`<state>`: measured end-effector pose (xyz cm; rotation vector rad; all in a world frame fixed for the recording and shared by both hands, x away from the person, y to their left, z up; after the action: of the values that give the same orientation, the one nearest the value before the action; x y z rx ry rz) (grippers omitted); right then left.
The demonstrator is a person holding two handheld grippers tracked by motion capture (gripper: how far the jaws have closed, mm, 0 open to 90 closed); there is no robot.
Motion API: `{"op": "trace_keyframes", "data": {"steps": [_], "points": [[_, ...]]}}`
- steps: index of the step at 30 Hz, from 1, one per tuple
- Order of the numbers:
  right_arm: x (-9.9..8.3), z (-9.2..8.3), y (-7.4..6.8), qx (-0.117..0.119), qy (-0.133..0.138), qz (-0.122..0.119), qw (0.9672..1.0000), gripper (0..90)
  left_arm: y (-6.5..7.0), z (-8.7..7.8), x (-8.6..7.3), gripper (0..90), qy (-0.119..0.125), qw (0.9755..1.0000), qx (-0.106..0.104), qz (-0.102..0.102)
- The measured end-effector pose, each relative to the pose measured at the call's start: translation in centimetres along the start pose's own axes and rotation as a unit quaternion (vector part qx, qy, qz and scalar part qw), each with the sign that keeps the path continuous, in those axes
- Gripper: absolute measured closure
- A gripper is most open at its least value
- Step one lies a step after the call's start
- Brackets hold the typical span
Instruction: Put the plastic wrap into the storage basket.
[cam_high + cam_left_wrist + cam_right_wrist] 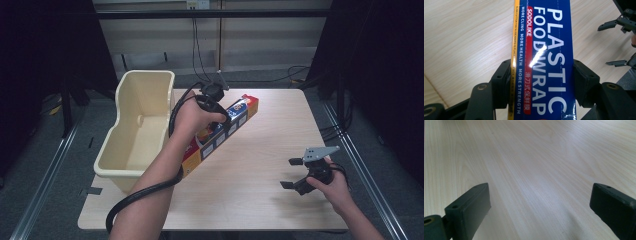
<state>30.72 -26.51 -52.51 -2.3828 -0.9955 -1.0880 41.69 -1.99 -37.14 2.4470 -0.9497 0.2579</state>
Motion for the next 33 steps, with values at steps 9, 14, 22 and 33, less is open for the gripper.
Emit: {"op": "trace_keyframes", "data": {"steps": [9,14,22,33], "points": [[0.0,0.0,-0.1,0.002,0.0,-0.001,1.0,3.0,-0.6,-1.7,-0.3,41.2,-0.002,0.9998,0.011,-0.014],[0.0,-0.1,0.0,0.001,-0.001,-0.001,1.0,3.0,-1.0,-2.9,-0.4,41.2,0.002,0.9995,0.015,-0.027],[0.1,-0.1,-0.1,0.002,-0.001,0.0,1.0,2.9,-1.6,-4.4,-0.9,41.1,-0.002,0.9989,0.025,-0.039],[0.1,-0.1,-0.1,0.001,0.0,0.0,1.0,2.9,-2.1,-6.0,-1.3,41.2,0.003,0.9982,0.025,-0.055]]}}
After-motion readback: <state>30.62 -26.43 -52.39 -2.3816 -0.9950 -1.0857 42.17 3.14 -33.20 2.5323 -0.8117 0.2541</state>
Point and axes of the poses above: each handheld gripper's, and its own axes: z roughly forward along the jaws, x roughly out of its top, y roughly to its right, the point moved 8 cm from there along z, roughly forward along the jaws, and after that the axes turned 10 degrees about -x, right-handed, at the moved point
